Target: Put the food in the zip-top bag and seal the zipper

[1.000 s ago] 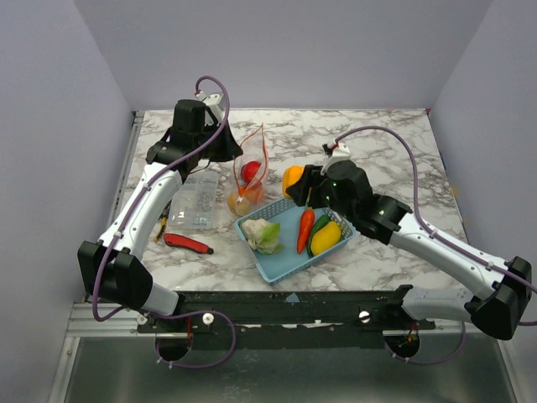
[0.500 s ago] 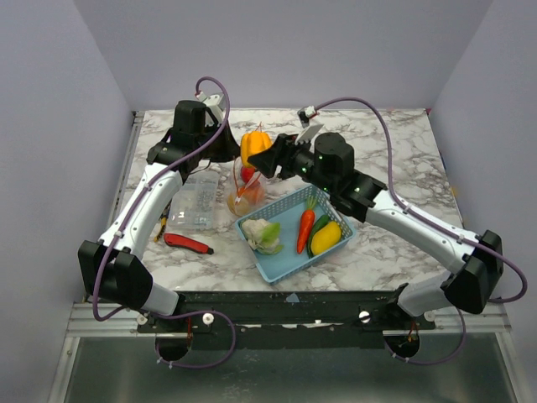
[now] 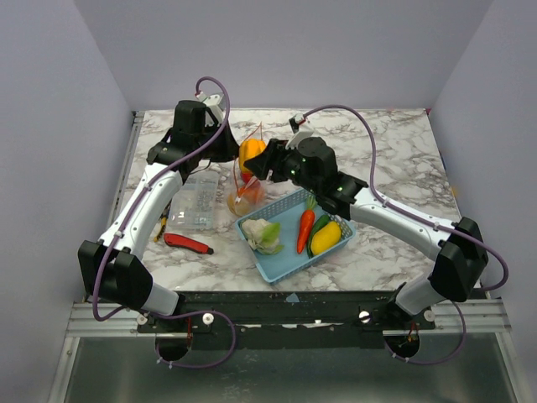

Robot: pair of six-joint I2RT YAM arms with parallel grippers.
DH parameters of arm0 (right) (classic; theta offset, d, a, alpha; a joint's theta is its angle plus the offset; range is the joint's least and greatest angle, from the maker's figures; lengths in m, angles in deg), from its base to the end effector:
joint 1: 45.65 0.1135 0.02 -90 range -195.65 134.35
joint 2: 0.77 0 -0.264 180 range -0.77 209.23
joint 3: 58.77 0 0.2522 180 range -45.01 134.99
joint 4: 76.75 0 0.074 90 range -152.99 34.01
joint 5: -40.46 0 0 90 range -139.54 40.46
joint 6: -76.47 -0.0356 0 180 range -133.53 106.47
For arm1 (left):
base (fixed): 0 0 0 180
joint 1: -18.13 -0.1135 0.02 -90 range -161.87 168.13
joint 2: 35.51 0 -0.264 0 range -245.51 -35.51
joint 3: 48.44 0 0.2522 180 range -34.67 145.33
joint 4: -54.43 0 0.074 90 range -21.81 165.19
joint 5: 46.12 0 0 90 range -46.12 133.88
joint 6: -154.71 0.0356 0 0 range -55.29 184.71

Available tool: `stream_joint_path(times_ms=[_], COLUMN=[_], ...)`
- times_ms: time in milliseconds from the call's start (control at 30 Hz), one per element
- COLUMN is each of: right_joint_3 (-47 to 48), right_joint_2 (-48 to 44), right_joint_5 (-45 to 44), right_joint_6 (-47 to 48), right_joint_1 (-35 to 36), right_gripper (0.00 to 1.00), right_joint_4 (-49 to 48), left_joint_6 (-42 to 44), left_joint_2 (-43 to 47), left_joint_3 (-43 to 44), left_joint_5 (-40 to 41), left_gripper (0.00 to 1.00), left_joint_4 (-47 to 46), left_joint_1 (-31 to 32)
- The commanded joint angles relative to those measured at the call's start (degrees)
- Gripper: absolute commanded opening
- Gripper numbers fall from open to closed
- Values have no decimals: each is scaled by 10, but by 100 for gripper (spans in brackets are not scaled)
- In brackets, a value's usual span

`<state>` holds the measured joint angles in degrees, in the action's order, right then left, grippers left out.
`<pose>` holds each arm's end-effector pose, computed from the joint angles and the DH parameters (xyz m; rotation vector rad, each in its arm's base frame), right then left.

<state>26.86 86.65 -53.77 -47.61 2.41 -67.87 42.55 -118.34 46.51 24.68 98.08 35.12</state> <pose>0.2478 0.2718 0.3491 -0.1699 1.8539 0.9619 0.3077 -0.1063 0.3721 0.1074 2.1787 -0.7533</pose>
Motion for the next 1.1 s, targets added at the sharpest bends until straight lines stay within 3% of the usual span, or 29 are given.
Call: stream_joint_path(times_ms=[0,100,233,433,567,733,1067], right_joint_3=[0,21,37,65,90,100,51], right_joint_2=[15,24,29,35,37,23,-55], right_joint_5=[-34,-42,-25,1,-2,-11,-113], right_joint_6=[-9,0,9,14,25,37,66], right_joint_1=[2,2,2,2,2,2,2], right_gripper=[8,18,37,74,89,95,91], right_joint_4=[22,63,83,109,142,165,261], left_joint_6=[-2,-2,-2,-1,-2,-2,0], left_joint_2=[14,14,14,15,16,17,16], left_joint_3=[-1,-1,-1,-2,-2,-2,-1], left_joint_5=[-11,-10,-11,-10,-11,-13,-13], left_gripper=[0,0,0,0,0,0,0], left_joint_4=[-9,-10,-9,-9,-10,-10,-7], left_joint_1=[1,1,1,1,1,1,1])
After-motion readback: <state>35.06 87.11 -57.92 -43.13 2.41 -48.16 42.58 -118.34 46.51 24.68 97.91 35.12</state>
